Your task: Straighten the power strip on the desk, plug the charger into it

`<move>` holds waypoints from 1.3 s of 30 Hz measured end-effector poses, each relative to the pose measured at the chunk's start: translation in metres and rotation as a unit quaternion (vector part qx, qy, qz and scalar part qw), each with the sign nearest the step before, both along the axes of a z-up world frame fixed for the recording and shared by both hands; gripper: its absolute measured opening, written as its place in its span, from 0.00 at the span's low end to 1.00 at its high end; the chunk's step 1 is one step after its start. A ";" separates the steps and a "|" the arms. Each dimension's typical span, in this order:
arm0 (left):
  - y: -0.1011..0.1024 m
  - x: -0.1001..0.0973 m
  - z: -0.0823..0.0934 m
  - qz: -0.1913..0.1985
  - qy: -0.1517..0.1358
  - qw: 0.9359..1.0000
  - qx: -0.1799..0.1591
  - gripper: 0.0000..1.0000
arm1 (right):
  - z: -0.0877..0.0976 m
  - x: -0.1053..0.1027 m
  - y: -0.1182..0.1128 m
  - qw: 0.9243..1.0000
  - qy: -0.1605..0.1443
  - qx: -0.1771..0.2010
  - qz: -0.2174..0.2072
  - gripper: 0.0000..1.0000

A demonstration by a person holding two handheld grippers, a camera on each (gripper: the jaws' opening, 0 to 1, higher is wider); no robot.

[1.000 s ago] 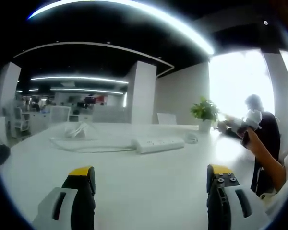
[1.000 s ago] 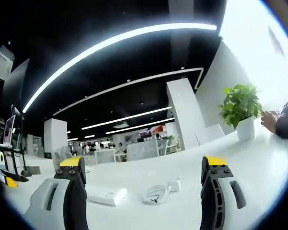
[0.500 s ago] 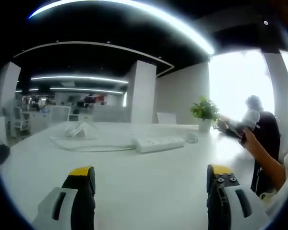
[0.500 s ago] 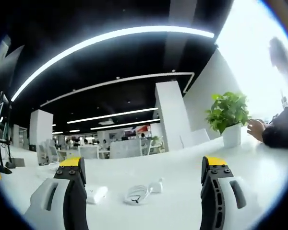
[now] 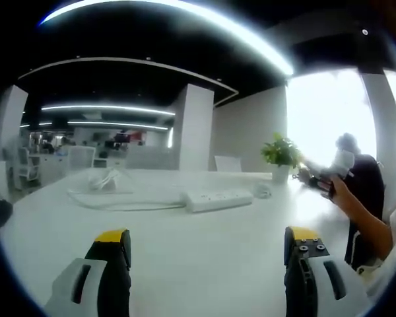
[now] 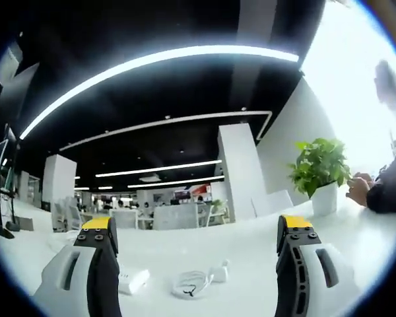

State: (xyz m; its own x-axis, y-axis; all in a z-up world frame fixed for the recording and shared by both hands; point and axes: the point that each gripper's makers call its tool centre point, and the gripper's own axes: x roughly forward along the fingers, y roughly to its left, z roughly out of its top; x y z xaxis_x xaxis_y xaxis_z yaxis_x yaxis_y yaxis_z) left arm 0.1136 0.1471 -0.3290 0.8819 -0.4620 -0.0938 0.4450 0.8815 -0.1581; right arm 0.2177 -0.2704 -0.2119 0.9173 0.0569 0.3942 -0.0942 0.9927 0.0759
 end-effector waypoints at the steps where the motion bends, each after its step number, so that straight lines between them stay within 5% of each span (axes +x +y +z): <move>1: 0.000 0.000 0.000 0.000 0.000 1.000 0.000 0.99 | 0.002 -0.001 0.001 1.000 -0.004 0.005 0.003 1.00; 10: 0.001 0.000 0.000 0.002 0.000 1.000 -0.001 0.99 | 0.005 0.000 0.003 1.000 -0.007 -0.028 -0.011 1.00; 14: 0.002 0.000 0.000 0.003 0.001 1.000 -0.002 0.99 | -0.021 0.009 -0.003 0.991 0.078 -0.094 -0.047 1.00; 18: 0.001 0.000 0.000 0.002 0.000 1.000 -0.002 0.99 | -0.030 0.015 0.001 0.991 0.094 -0.088 -0.025 1.00; 39: -0.002 0.002 -0.001 -0.001 0.000 1.000 -0.004 0.99 | -0.036 0.048 -0.028 0.987 0.129 -0.079 -0.060 1.00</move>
